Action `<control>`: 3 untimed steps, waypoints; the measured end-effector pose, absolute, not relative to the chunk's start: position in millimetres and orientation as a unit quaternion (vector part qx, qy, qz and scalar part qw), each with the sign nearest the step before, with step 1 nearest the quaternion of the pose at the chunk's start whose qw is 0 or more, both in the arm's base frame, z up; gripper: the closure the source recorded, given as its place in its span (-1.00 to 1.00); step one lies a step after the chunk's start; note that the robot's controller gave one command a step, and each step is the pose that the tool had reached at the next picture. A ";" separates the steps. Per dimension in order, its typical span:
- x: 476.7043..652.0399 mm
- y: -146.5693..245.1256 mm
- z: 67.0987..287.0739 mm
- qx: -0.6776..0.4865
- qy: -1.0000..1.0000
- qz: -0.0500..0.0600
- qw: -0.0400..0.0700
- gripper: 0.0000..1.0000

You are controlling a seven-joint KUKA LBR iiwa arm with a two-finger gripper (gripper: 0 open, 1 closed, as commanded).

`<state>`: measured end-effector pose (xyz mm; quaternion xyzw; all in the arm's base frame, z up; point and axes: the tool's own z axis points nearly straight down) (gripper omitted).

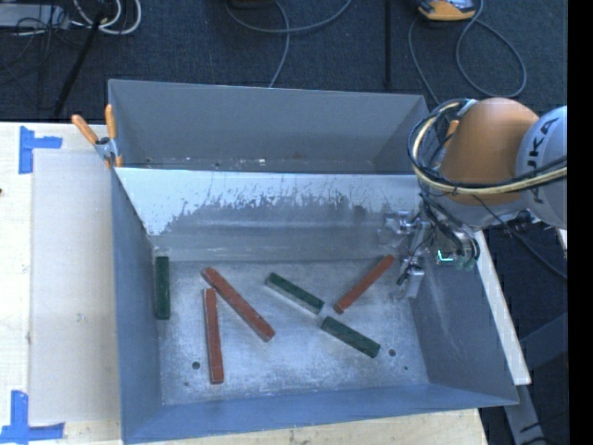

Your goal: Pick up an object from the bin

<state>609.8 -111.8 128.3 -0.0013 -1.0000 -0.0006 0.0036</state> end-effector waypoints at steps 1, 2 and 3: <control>594.6 -80.8 67.7 0.110 -0.994 -0.001 0.002 -1.00; 596.3 -81.2 70.0 0.111 -0.994 0.000 0.000 1.00; 530.2 -45.1 216.6 0.135 -0.991 0.000 -0.003 1.00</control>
Offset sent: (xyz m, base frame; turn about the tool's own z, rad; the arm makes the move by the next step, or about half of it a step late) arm -0.0142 0.0297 -0.0583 -0.2243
